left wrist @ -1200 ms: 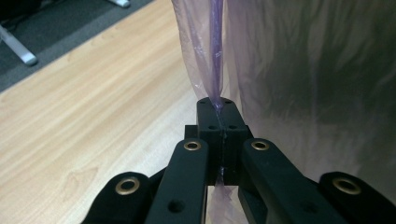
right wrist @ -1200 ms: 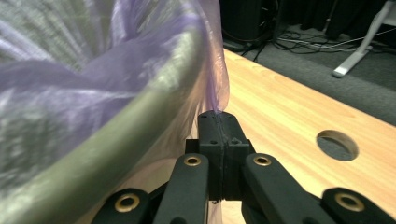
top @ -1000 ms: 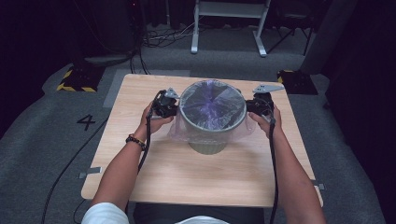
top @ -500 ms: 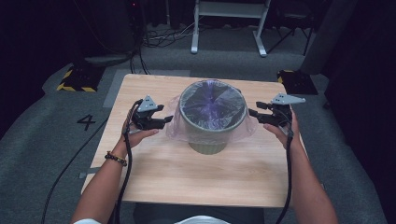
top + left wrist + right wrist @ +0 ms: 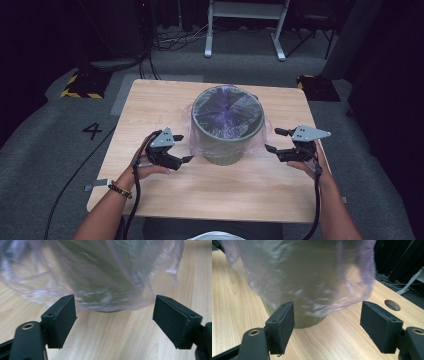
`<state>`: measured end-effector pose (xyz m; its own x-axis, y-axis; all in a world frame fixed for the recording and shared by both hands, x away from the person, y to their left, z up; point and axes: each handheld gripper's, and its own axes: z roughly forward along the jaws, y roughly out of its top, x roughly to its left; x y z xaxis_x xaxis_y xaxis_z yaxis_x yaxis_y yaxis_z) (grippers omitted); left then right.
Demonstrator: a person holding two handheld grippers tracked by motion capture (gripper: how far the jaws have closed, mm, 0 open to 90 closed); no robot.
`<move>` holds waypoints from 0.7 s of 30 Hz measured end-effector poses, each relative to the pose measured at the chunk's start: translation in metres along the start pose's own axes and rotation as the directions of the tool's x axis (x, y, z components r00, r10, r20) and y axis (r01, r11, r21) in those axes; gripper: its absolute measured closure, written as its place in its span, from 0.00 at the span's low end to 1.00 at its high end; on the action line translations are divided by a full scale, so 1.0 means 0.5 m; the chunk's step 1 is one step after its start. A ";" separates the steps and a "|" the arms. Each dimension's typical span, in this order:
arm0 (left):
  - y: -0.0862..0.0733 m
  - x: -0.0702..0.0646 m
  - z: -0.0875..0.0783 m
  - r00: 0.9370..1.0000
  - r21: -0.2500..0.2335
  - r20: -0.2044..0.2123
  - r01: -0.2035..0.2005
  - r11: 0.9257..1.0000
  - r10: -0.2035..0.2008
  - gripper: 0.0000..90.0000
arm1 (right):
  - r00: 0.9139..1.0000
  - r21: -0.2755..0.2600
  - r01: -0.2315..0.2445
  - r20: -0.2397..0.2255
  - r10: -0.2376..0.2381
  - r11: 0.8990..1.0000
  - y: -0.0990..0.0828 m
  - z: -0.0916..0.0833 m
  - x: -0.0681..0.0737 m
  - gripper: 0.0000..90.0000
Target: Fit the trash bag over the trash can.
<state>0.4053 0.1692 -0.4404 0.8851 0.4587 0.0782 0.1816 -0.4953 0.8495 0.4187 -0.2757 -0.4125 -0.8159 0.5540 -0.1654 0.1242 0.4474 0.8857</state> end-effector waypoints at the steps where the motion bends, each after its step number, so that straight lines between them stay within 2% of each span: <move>1: 0.001 -0.005 0.005 1.000 0.007 0.002 -0.011 1.000 0.011 0.20 | 1.000 -0.003 0.009 -0.017 -0.009 1.000 -0.002 0.003 0.009 0.29; 2: 0.004 -0.011 0.009 1.000 0.013 -0.013 -0.021 1.000 0.021 0.20 | 1.000 -0.002 0.021 -0.019 -0.021 1.000 -0.003 0.006 0.018 0.29; 4: 0.007 -0.014 0.013 0.999 0.018 -0.013 -0.030 0.999 0.030 0.20 | 0.999 0.000 0.034 -0.014 -0.034 0.999 -0.004 0.010 0.026 0.28; 5: 0.010 -0.017 0.017 0.999 0.023 -0.014 -0.043 0.999 0.043 0.20 | 0.998 0.001 0.050 -0.026 -0.050 0.999 -0.004 0.015 0.034 0.29; 6: 0.012 -0.019 0.020 0.999 0.026 -0.027 -0.046 0.999 0.046 0.23 | 0.997 0.007 0.074 -0.016 -0.074 0.997 -0.003 0.020 0.044 0.30; 7: 0.018 -0.020 0.025 0.998 0.025 -0.031 -0.049 0.998 0.050 0.29 | 0.996 0.006 0.088 -0.002 -0.088 0.996 0.000 0.027 0.054 0.33; 8: 0.018 -0.020 0.025 0.998 0.025 -0.031 -0.049 0.998 0.050 0.41 | 0.996 0.006 0.088 -0.002 -0.088 0.996 0.000 0.027 0.054 0.33; 9: 0.023 -0.022 0.031 0.995 0.037 -0.074 -0.062 0.997 0.065 0.47 | 0.996 -0.018 0.089 0.011 -0.089 0.996 0.002 0.030 0.063 0.46; 10: 0.023 -0.022 0.031 0.995 0.037 -0.074 -0.062 0.997 0.065 0.52 | 0.996 -0.018 0.089 0.011 -0.089 0.996 0.002 0.030 0.063 0.46; 11: 0.024 -0.022 0.032 0.995 0.041 -0.069 -0.073 0.996 0.076 0.52 | 0.996 -0.021 0.086 0.028 -0.085 0.996 0.004 0.031 0.065 0.53; 12: 0.024 -0.022 0.033 0.992 0.042 -0.084 -0.090 0.995 0.093 0.74 | 0.996 -0.022 0.081 0.050 -0.080 0.996 0.004 0.033 0.065 0.71; 13: 0.024 -0.017 0.037 0.991 0.052 -0.101 -0.083 0.995 0.088 0.82 | 0.995 -0.019 0.081 0.057 -0.080 0.996 0.003 0.034 0.064 0.78; 14: 0.023 -0.014 0.038 0.992 0.047 -0.093 -0.085 0.995 0.090 0.92 | 0.996 -0.020 0.077 0.056 -0.076 0.997 0.002 0.034 0.063 0.87; 15: 0.023 -0.014 0.038 0.992 0.047 -0.093 -0.085 0.995 0.090 0.99 | 0.996 -0.020 0.077 0.056 -0.076 0.997 0.002 0.034 0.063 0.87; 16: 0.023 -0.012 0.039 0.991 0.051 -0.099 -0.087 0.995 0.092 0.99 | 0.996 -0.022 0.073 0.047 -0.072 0.997 -0.001 0.034 0.062 0.93; 18: 0.017 -0.008 0.046 0.994 0.063 -0.075 -0.072 0.995 0.077 1.00 | 0.998 -0.014 0.057 0.023 -0.057 0.998 -0.011 0.037 0.060 1.00; 19: 0.017 -0.008 0.046 0.994 0.063 -0.075 -0.072 0.995 0.077 1.00 | 0.998 -0.014 0.057 0.023 -0.057 0.998 -0.011 0.037 0.060 1.00; 21: 0.008 -0.007 0.054 0.995 0.095 -0.068 -0.073 0.993 0.079 1.00 | 0.999 0.008 0.031 0.007 -0.031 0.999 -0.024 0.044 0.054 1.00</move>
<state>0.4145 0.1455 -0.4513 0.8656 0.4670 0.1807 0.1565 -0.5950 0.7883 0.4074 -0.2505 -0.4369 -0.8156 0.5444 -0.1961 0.1031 0.4702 0.8765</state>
